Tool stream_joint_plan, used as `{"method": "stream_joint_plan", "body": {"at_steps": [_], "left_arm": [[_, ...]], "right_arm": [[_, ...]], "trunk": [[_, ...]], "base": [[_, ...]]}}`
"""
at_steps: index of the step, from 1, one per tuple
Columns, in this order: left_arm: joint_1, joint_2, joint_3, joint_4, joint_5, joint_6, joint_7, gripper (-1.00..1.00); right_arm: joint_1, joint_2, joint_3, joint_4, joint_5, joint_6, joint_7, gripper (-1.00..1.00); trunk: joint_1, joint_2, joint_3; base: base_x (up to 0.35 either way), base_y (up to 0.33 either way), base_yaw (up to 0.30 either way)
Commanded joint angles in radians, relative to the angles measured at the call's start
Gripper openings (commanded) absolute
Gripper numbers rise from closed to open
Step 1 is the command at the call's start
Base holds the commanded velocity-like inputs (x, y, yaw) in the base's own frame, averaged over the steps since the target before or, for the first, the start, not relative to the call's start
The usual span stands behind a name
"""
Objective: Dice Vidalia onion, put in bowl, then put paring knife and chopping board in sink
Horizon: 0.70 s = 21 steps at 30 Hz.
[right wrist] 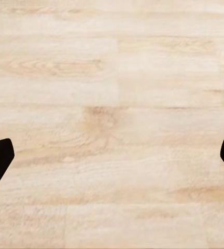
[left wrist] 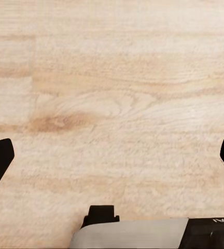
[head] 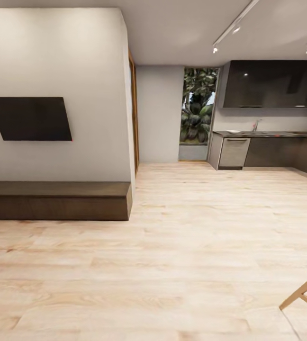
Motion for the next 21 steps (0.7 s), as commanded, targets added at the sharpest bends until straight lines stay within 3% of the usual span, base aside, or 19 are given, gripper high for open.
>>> {"method": "stream_joint_plan", "body": {"at_steps": [1,8,21], "left_arm": [[0.0,0.0,-0.001,-0.001,0.0,-0.002,0.0,1.0],[0.0,0.001,-0.001,0.001,0.001,-0.002,0.0,1.0],[0.0,0.002,0.0,0.001,0.001,-0.002,0.0,1.0]], "right_arm": [[-0.001,0.0,0.0,0.001,0.0,-0.003,-0.002,1.0],[-0.001,0.0,0.0,-0.002,0.0,-0.003,-0.002,1.0],[-0.001,0.0,0.0,0.001,0.0,-0.003,-0.002,1.0]], "trunk": [[0.001,0.0,-0.001],[0.001,0.0,-0.001],[0.001,0.0,-0.001]], "base": [[0.344,0.0,-0.111],[0.344,0.0,-0.135],[0.344,0.0,-0.005]]}}
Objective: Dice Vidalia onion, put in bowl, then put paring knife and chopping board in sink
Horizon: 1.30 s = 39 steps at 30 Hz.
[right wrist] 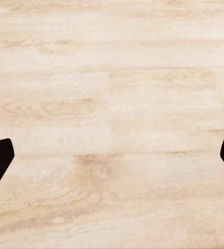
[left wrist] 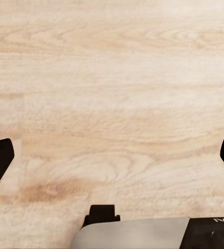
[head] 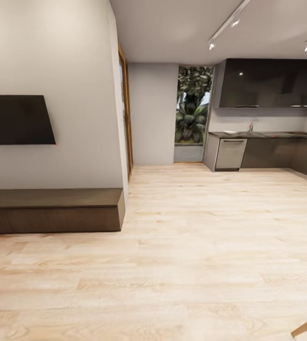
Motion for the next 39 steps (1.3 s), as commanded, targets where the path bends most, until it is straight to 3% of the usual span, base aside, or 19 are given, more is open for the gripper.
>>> {"method": "stream_joint_plan", "body": {"at_steps": [1,39], "left_arm": [[0.0,0.0,0.0,-0.001,0.0,-0.002,0.0,1.0],[0.0,0.001,0.0,-0.002,0.0,-0.002,0.0,1.0]], "right_arm": [[0.0,0.0,0.0,0.001,0.0,-0.003,-0.002,1.0],[0.0,0.0,0.0,0.0,0.0,-0.003,-0.002,1.0]], "trunk": [[0.001,0.0,-0.001],[0.001,0.0,-0.001]], "base": [[0.344,0.0,-0.004],[0.344,0.0,-0.161]]}}
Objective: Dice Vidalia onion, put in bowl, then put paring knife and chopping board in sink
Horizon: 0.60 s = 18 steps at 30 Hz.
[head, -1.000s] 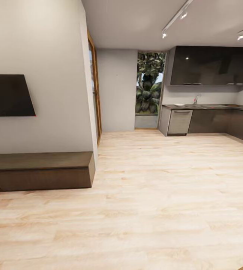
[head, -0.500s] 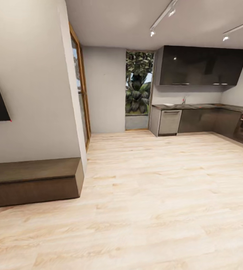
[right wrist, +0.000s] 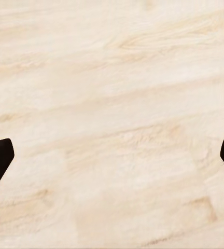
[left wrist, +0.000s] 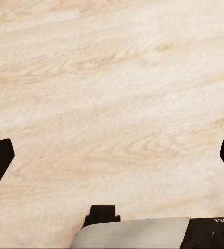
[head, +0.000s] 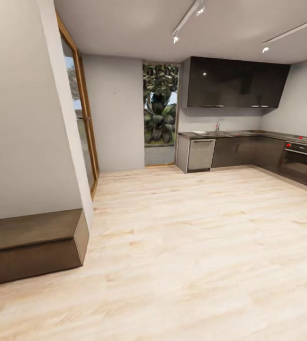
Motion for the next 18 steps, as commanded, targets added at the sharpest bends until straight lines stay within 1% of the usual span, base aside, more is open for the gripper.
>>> {"method": "stream_joint_plan", "body": {"at_steps": [1,13,15,18], "left_arm": [[0.0,0.0,-0.001,-0.001,0.0,-0.002,0.0,1.0],[0.0,0.0,-0.001,-0.001,0.0,-0.002,0.0,1.0],[0.0,0.0,-0.001,-0.001,0.0,-0.002,0.0,1.0],[0.0,0.0,-0.001,-0.001,0.0,-0.002,0.0,1.0]], "right_arm": [[-0.001,0.001,0.0,0.001,0.0,-0.003,-0.002,1.0],[-0.001,0.0,0.0,0.0,0.0,-0.003,-0.002,1.0],[-0.001,0.001,0.0,0.0,0.0,-0.003,-0.002,1.0],[-0.001,0.001,0.0,0.0,0.0,-0.003,-0.002,1.0]], "trunk": [[0.001,0.0,-0.001],[0.001,0.0,-0.001],[0.001,0.0,-0.001],[0.001,0.0,-0.001]], "base": [[0.344,0.0,-0.183],[0.344,0.0,-0.182],[0.344,0.0,-0.121],[0.344,0.0,-0.026]]}}
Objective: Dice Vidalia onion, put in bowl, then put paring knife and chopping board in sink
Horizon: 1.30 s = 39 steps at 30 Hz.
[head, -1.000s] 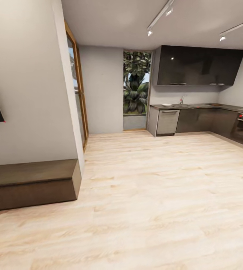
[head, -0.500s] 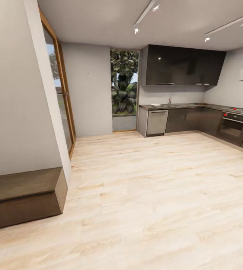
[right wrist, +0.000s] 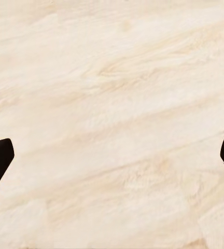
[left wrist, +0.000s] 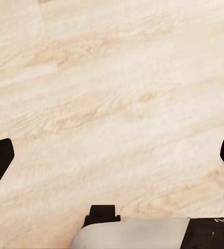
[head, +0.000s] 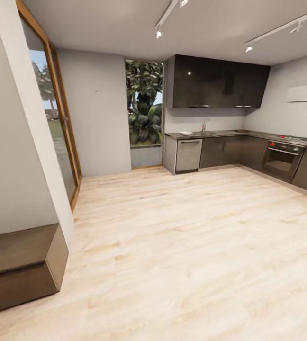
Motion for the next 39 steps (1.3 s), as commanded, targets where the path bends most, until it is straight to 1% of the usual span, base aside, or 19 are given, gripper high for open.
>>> {"method": "stream_joint_plan", "body": {"at_steps": [1,6,12,39], "left_arm": [[0.0,0.0,-0.001,-0.001,0.0,-0.002,0.0,1.0],[0.0,0.0,-0.001,-0.001,0.0,-0.002,0.0,1.0],[0.0,0.0,-0.001,-0.001,0.0,-0.002,0.0,1.0],[0.0,0.0,-0.001,-0.001,0.0,-0.002,0.0,1.0]], "right_arm": [[-0.001,0.0,0.0,0.001,0.0,-0.003,-0.002,1.0],[-0.001,0.0,0.0,0.001,0.0,-0.003,-0.002,1.0],[-0.001,0.0,0.0,0.001,0.0,-0.003,-0.002,1.0],[-0.001,0.0,0.0,0.002,0.0,-0.003,-0.002,1.0]], "trunk": [[0.001,0.0,-0.001],[0.001,0.0,-0.001],[0.001,0.0,-0.001],[0.001,0.0,-0.001]], "base": [[0.344,0.0,-0.008],[0.344,0.0,-0.017],[0.344,0.0,-0.149],[0.344,0.0,-0.218]]}}
